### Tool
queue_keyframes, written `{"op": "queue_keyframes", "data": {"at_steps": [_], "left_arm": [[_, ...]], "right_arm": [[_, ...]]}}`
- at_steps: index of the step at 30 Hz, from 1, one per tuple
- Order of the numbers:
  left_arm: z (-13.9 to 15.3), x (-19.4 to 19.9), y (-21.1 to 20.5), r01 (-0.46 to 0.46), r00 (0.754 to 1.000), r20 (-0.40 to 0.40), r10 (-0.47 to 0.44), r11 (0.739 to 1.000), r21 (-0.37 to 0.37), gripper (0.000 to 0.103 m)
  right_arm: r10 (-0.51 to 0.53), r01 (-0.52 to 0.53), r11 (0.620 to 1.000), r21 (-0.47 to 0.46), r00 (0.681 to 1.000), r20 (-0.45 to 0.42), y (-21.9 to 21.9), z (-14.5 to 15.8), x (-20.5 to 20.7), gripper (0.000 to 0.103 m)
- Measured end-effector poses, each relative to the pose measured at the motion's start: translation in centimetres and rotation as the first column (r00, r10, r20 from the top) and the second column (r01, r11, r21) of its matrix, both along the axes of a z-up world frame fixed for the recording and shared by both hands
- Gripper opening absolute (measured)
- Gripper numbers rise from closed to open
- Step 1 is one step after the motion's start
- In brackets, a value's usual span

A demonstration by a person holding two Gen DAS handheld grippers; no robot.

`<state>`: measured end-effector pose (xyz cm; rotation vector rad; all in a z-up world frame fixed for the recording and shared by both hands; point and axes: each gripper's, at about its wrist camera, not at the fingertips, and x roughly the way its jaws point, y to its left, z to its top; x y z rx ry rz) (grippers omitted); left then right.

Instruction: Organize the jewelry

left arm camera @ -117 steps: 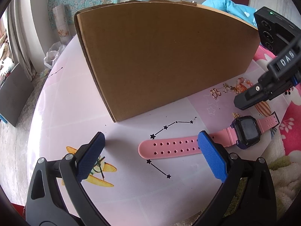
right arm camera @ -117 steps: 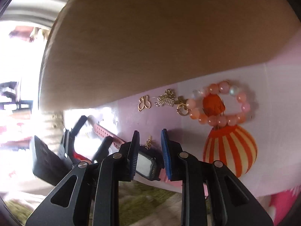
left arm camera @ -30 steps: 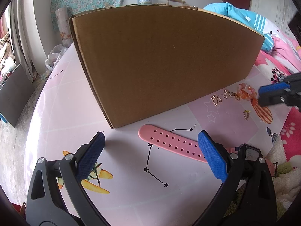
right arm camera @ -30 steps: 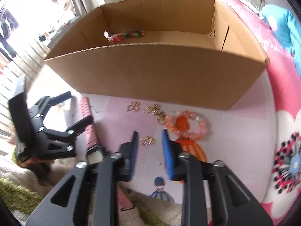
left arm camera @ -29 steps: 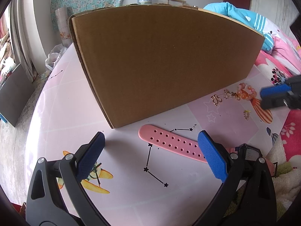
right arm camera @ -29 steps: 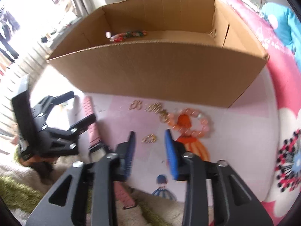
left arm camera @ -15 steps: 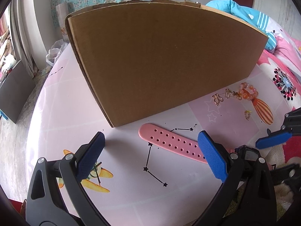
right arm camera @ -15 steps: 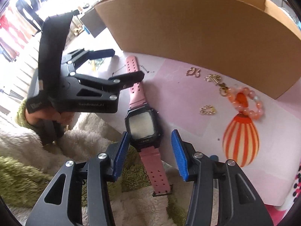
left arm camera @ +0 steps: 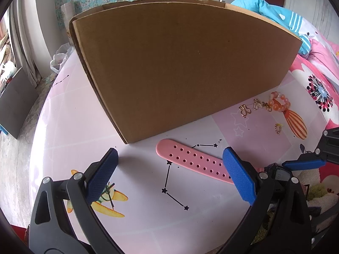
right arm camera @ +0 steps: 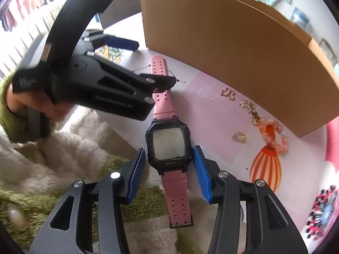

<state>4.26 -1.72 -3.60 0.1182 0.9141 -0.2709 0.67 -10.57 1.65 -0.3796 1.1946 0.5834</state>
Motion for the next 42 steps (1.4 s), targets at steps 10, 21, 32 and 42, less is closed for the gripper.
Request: {"op": "queue_keyframes", "data": {"at_steps": [10,21,32,42], "left_arm": [[0.5,-1.3,1.0,0.001,0.999,0.046,0.0,1.0,-0.016,0.095],[1.5,-6.4,-1.7,0.26,0.949,0.127,-0.289,0.944,0.203,0.067],[0.8,-6.1,-5.1,0.426,0.865,0.1,-0.492,0.824,0.373,0.06],[0.8,-5.2,-5.8,0.5,0.847,0.021,-0.531,0.809,0.308,0.018]], "right_arm": [[-0.043,0.046,0.997,0.07,0.998,-0.043,-1.6,-0.1,0.6,0.042],[-0.025,0.172,0.909,0.38,0.932,-0.362,-8.2,-1.6,5.4,0.042],[0.11,0.109,0.89,0.443,0.892,-0.44,-8.8,-2.7,7.6,0.042],[0.15,0.105,0.861,0.497,0.882,-0.447,-9.0,-3.4,7.7,0.042]]}}
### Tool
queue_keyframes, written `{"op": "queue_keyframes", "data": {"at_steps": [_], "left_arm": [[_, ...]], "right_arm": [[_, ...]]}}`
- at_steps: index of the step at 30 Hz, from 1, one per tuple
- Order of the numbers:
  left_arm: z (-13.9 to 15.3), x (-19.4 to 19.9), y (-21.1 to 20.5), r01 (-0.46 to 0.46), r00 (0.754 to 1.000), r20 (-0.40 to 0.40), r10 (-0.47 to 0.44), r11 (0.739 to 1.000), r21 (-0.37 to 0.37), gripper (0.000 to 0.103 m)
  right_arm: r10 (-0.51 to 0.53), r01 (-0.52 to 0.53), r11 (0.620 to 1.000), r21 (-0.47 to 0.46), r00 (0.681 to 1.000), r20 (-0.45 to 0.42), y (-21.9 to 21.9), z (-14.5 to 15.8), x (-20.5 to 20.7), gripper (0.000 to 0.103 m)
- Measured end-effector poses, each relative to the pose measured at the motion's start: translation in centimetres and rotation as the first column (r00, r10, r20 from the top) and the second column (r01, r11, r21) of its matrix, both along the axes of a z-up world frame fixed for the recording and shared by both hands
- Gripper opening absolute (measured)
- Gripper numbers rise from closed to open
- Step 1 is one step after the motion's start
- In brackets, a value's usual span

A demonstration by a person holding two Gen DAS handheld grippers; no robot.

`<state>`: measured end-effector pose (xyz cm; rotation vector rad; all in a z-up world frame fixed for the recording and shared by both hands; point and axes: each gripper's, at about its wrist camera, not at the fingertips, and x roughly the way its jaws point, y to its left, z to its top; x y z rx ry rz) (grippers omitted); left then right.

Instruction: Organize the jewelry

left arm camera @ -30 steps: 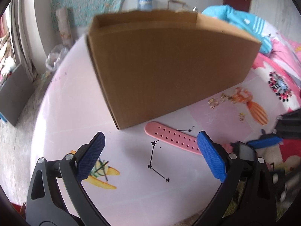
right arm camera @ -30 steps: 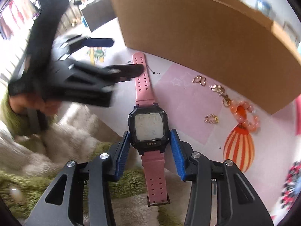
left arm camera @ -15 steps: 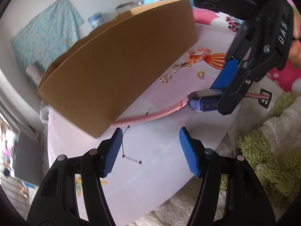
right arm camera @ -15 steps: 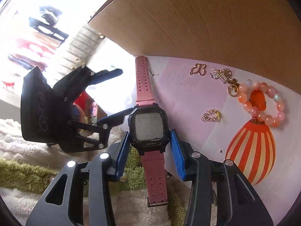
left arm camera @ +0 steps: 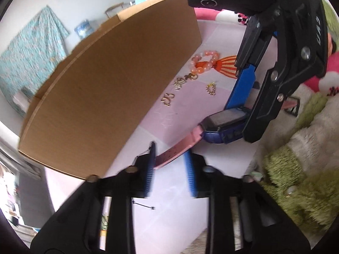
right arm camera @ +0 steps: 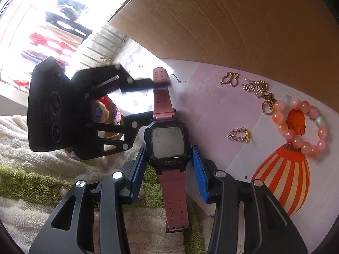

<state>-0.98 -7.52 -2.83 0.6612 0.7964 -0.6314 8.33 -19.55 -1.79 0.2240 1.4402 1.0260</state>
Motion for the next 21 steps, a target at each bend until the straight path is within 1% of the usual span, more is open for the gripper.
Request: {"op": "queue_keyframes", "data": {"at_steps": [2,4,5,7,8,11,13,17,20,21], "left_arm": [[0.1,0.4,0.2,-0.036,0.999,-0.041,0.035,0.999,-0.028,0.014],[0.3,1.0,0.6,-0.086,0.992,-0.102,0.078,0.994,-0.068,0.013],[0.4,1.4,0.9,-0.117,0.985,-0.139,0.104,0.989,-0.091,0.012],[0.6,2.0,1.4,-0.162,0.973,-0.185,0.137,0.979,-0.126,0.012],[0.7,2.2,1.6,-0.176,0.969,-0.199,0.147,0.975,-0.137,0.011],[0.5,2.3,1.9,-0.196,0.963,-0.217,0.161,0.969,-0.149,0.011],[0.5,2.3,1.9,-0.199,0.963,-0.214,0.165,0.969,-0.145,0.011],[0.7,2.6,2.3,-0.204,0.96,-0.223,0.169,0.968,-0.144,0.011],[0.7,2.8,2.0,-0.212,0.956,-0.238,0.172,0.965,-0.152,0.011],[0.6,3.0,2.1,-0.215,0.954,-0.244,0.173,0.964,-0.157,0.011]], "right_arm": [[-0.015,0.016,1.0,-0.007,1.0,0.014,-0.4,0.2,-0.2,0.043],[-0.045,0.047,0.998,-0.036,0.998,0.043,-0.9,0.8,-0.5,0.043],[-0.061,0.065,0.996,-0.059,0.996,0.07,-1.1,1.1,-0.8,0.043],[-0.092,0.102,0.992,-0.081,0.99,0.11,-2.0,1.8,-1.5,0.043],[-0.111,0.127,0.986,-0.107,0.983,0.147,-2.3,2.2,-2.0,0.043],[-0.138,0.176,0.97,-0.167,0.966,0.221,-2.8,2.9,-3.2,0.043],[-0.145,0.198,0.961,-0.192,0.956,0.257,-2.8,3.2,-4.2,0.042],[-0.113,0.22,0.941,-0.259,0.921,0.372,-1.6,4.0,-6.3,0.042],[-0.076,0.22,0.93,-0.295,0.899,0.431,-0.3,3.7,-7.4,0.042],[-0.061,0.219,0.923,-0.316,0.895,0.442,0.2,3.4,-7.5,0.04]]}}
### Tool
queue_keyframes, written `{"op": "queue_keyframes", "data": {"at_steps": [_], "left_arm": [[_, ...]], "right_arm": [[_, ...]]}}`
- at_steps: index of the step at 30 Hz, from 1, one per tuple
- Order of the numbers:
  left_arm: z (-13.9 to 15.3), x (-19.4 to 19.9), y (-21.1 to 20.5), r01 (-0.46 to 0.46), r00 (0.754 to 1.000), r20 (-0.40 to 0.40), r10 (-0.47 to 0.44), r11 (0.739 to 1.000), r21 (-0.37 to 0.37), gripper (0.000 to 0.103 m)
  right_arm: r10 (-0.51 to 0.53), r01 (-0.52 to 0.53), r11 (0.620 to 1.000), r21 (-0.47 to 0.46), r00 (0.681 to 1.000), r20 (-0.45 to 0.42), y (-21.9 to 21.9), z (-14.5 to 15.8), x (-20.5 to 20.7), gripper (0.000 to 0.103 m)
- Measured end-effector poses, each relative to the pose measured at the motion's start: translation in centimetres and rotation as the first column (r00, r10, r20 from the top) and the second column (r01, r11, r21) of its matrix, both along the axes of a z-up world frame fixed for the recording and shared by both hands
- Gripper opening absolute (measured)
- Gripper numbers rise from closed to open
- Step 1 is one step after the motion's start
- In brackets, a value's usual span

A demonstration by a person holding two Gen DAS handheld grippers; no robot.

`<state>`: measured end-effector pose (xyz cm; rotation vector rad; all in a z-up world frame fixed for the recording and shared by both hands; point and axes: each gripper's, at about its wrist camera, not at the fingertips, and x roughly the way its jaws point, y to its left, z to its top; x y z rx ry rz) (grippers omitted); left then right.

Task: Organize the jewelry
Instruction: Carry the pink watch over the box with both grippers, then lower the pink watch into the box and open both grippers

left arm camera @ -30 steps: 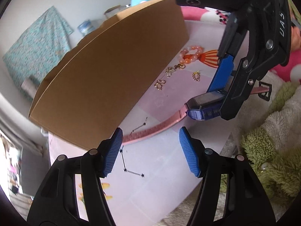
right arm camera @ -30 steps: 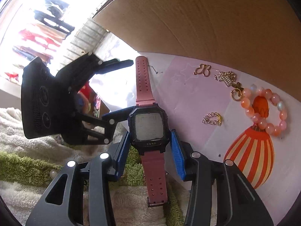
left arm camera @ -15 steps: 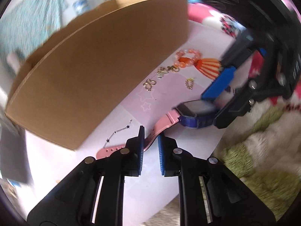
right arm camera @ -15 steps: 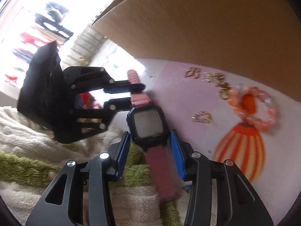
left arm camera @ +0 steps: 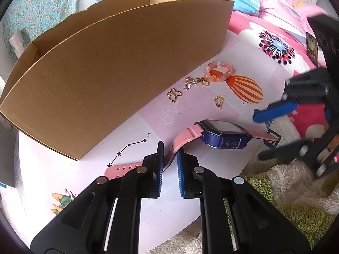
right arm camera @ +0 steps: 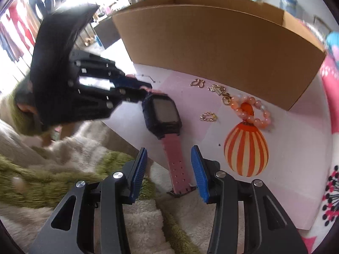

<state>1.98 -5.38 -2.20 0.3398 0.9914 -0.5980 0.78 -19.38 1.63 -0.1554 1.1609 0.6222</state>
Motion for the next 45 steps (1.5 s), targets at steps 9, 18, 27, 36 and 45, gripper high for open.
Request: {"op": "queue_keyframes", "data": {"at_steps": [9,18,27,36,45], "left_arm": [[0.4,-0.9,-0.3,-0.001,0.997,0.079,-0.001,1.0,0.019,0.005],[11.1,-2.8,1.2,-0.012,0.968,0.246,0.045,0.991,-0.136,0.002],[15.3,8.9,2.4,-0.07,0.989,0.113,0.096,0.973,-0.219,0.002],[6.3,20.8,2.1,-0.194,0.902,-0.419,0.106,0.965,-0.175,0.002],[2.3,25.1,2.0,-0.307,0.81,-0.545,0.217,0.948,-0.079,0.028]], "right_arm": [[-0.127,0.134,0.988,-0.074,0.987,0.099,-0.2,-0.2,-0.5,0.004],[-0.126,0.15,0.988,-0.04,0.925,0.358,-0.5,8.1,-1.2,0.004],[-0.048,0.05,0.999,0.002,0.938,0.342,-3.2,11.9,11.9,0.004],[0.009,-0.025,0.986,-0.167,0.995,-0.098,-1.1,4.2,27.3,0.004],[-0.03,-0.016,0.938,-0.347,0.992,-0.126,0.8,0.1,33.0,0.022]]}}
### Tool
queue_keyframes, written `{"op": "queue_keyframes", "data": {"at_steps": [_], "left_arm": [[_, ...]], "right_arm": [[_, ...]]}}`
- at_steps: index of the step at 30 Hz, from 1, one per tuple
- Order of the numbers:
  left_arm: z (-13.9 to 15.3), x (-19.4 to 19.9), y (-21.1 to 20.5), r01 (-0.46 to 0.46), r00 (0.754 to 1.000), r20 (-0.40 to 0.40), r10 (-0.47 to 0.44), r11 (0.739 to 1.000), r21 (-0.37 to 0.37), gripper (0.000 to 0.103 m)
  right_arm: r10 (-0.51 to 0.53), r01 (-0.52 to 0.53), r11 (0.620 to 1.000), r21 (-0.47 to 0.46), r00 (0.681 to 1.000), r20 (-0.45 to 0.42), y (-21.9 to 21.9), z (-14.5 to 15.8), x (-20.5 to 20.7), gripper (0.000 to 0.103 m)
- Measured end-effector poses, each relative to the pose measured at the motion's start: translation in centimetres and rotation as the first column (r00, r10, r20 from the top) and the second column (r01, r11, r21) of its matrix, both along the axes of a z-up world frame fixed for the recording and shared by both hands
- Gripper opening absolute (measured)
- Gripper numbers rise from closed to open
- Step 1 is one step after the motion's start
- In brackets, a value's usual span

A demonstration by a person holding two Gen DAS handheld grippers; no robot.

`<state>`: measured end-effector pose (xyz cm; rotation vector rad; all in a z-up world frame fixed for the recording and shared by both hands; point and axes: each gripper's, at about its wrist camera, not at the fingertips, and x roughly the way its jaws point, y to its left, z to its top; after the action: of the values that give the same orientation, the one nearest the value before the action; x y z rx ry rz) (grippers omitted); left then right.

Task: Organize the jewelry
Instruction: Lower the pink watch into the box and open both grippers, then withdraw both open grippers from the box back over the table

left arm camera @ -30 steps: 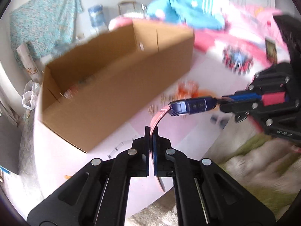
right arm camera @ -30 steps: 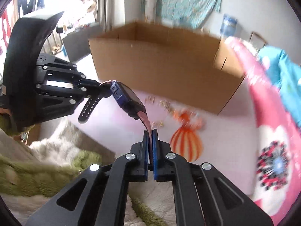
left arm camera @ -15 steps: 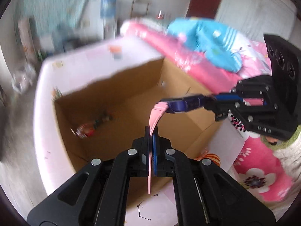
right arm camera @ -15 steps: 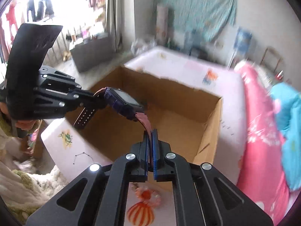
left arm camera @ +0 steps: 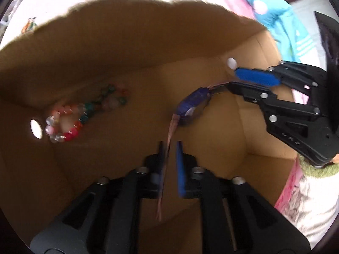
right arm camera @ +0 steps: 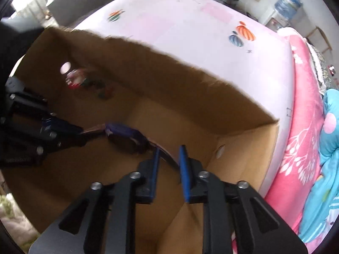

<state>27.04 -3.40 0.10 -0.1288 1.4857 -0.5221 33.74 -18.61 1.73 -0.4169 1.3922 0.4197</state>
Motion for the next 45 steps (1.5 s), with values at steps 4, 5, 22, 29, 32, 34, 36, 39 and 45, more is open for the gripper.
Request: {"op": "queue_keyframes", "data": {"at_steps": [4,5,22,29,32,34,36,39,45], "left_arm": [[1.0,-0.1,0.8,-0.033,0.997,0.072,0.032,0.999,0.018,0.039],[1.2,-0.2,1.1,-0.046,0.996,0.083,0.044,0.999,0.013,0.039],[14.1,-19.4,6.9,-0.008,0.755,0.652,0.072,0.995,-0.101,0.076],[9.2,-25.4,6.4,-0.062,0.778,0.616,0.124,0.991,-0.121,0.083],[5.3,-25.9,6.0,-0.107,0.819,0.56,0.124,0.992,-0.063,0.083],[2.7,-25.5,5.2,-0.126,0.837,0.536,0.111,0.992,-0.009,0.083],[0.7,-25.4,4.7,-0.152,0.851,0.516,0.096,0.986,0.067,0.083],[-0.5,-25.2,4.2,-0.151,0.857,0.509,0.081,0.984,0.097,0.083],[0.0,-24.4,4.2,-0.175,0.834,0.543,0.099,0.981,0.089,0.083]], "right_arm": [[-0.048,0.044,0.997,0.058,0.997,0.062,-0.8,1.9,0.5,0.046],[-0.058,0.051,0.996,0.069,0.993,0.102,-1.1,2.6,0.3,0.049],[-0.484,0.18,0.798,0.575,0.76,0.433,-8.9,13.0,-19.0,0.093],[-0.516,0.267,0.815,0.514,0.738,0.436,-8.3,10.1,-26.7,0.096],[-0.5,0.3,0.838,0.457,0.758,0.419,-6.9,8.0,-28.2,0.096],[-0.495,0.335,0.852,0.402,0.766,0.411,-6.2,6.3,-28.8,0.096],[-0.484,0.362,0.865,0.348,0.785,0.387,-5.5,4.5,-29.2,0.096],[-0.459,0.378,0.881,0.286,0.829,0.32,-4.4,1.8,-29.7,0.096],[-0.435,0.387,0.899,0.207,0.85,0.298,-3.2,-0.5,-30.4,0.096]]}}
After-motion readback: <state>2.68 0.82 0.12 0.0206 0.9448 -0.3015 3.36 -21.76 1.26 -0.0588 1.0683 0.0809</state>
